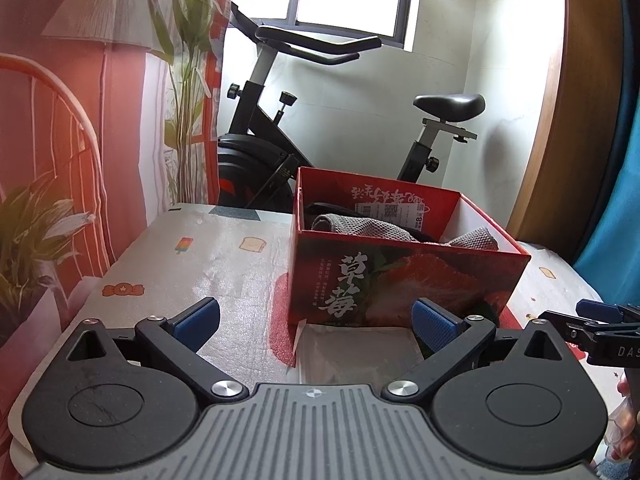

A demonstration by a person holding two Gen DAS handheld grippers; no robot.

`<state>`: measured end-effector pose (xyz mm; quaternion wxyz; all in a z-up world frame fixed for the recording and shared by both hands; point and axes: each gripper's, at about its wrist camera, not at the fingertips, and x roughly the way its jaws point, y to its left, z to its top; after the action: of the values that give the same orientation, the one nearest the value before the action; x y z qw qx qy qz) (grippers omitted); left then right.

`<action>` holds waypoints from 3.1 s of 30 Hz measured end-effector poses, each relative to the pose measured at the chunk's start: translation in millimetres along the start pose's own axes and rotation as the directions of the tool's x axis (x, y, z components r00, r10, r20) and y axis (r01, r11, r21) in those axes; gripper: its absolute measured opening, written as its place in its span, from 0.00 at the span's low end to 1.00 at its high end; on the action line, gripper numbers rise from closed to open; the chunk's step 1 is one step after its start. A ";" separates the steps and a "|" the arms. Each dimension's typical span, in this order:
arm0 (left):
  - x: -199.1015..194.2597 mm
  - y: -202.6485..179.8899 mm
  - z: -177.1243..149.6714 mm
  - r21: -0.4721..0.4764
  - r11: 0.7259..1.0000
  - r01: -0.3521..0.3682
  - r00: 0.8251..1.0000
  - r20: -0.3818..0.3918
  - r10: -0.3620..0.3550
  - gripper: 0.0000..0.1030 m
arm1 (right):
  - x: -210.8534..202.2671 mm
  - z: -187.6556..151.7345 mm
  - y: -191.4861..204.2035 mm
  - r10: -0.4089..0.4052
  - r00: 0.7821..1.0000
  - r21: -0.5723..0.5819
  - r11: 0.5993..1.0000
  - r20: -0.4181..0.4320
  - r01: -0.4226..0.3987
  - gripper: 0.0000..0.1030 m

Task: Organize soft objects
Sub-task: 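Move both tools down toward the green tasseled knitted pouch beside the box, then close the right gripper on the green pouch while the left gripper grasps it too, then lift the green pouch with both grippers and lower it into the box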

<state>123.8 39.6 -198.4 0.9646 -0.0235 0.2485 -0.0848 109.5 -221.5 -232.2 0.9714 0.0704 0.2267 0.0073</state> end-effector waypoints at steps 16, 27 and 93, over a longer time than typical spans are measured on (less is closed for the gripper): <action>76.2 -30.7 12.2 0.058 0.989 0.137 0.984 -0.126 -0.129 0.79 | 64.6 -12.7 -30.7 -0.023 0.995 -0.039 0.999 -0.095 0.019 0.71; 132.0 -54.5 4.3 0.022 0.973 0.229 0.945 -0.245 -0.216 0.57 | 104.6 -12.8 -30.9 0.034 0.988 -0.042 0.998 -0.154 -0.041 0.64; 119.2 -67.2 19.5 -0.078 0.880 0.468 0.861 -0.184 -0.474 0.44 | 81.5 22.8 23.7 0.187 0.977 -0.265 0.942 -0.099 -0.207 0.39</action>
<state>225.8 -47.4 -232.1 0.8845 -0.0898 0.3313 -0.3159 193.1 -197.3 -244.5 0.9573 -0.0426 0.2502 0.1382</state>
